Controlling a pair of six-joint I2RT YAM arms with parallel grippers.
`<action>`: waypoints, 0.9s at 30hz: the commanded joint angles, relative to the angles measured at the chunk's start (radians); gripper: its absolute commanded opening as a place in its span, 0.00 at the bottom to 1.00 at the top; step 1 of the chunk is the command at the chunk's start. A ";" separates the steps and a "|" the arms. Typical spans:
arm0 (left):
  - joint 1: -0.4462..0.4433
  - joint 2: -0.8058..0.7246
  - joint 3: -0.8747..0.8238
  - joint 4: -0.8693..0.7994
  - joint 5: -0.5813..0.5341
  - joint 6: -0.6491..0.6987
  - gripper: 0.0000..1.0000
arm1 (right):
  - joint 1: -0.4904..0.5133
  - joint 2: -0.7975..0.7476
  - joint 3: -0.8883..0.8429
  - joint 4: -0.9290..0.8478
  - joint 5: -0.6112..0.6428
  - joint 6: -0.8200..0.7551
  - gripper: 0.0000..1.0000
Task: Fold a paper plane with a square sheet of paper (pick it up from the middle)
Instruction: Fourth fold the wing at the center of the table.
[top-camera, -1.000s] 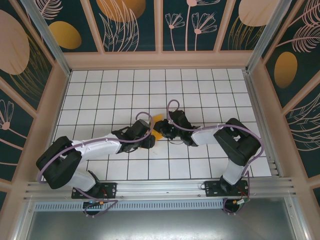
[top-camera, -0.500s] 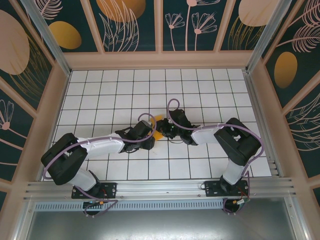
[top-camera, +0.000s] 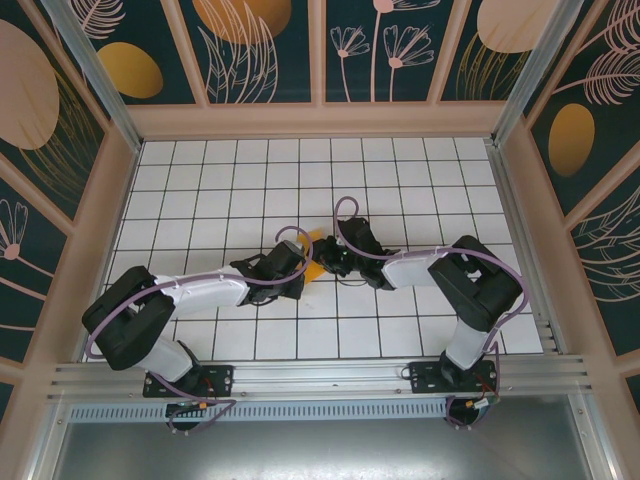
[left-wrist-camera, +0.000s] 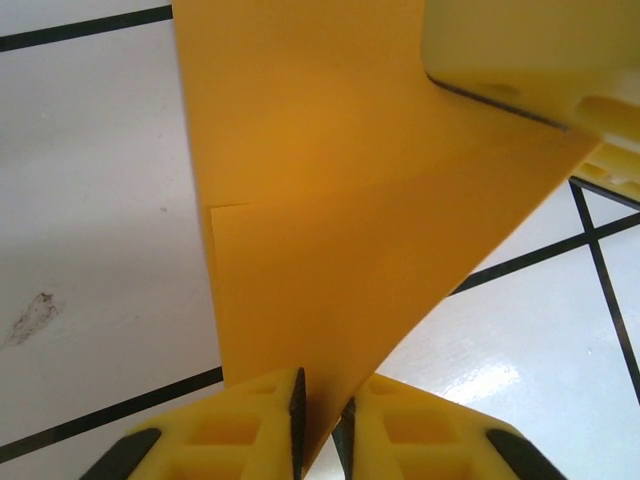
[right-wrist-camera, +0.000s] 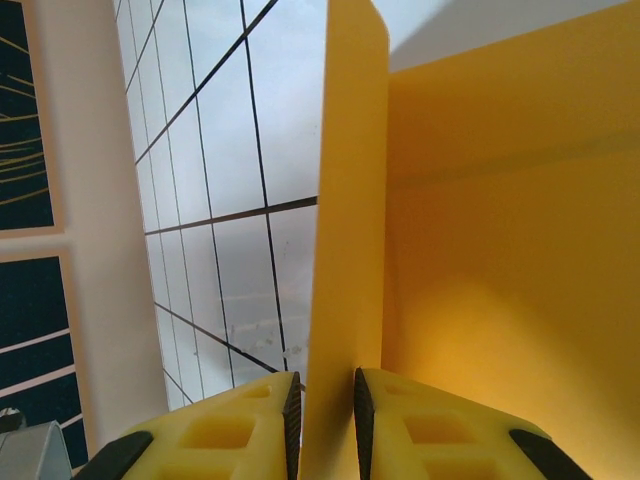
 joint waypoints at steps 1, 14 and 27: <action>-0.006 0.002 0.015 -0.015 -0.021 0.012 0.14 | -0.004 -0.014 0.019 -0.021 0.001 -0.024 0.24; 0.018 -0.114 -0.077 0.147 0.214 0.053 0.00 | -0.026 -0.323 -0.131 -0.087 0.116 -0.157 0.45; 0.147 -0.090 -0.212 0.367 0.578 -0.021 0.00 | 0.008 -0.342 -0.161 -0.086 0.073 -0.377 0.36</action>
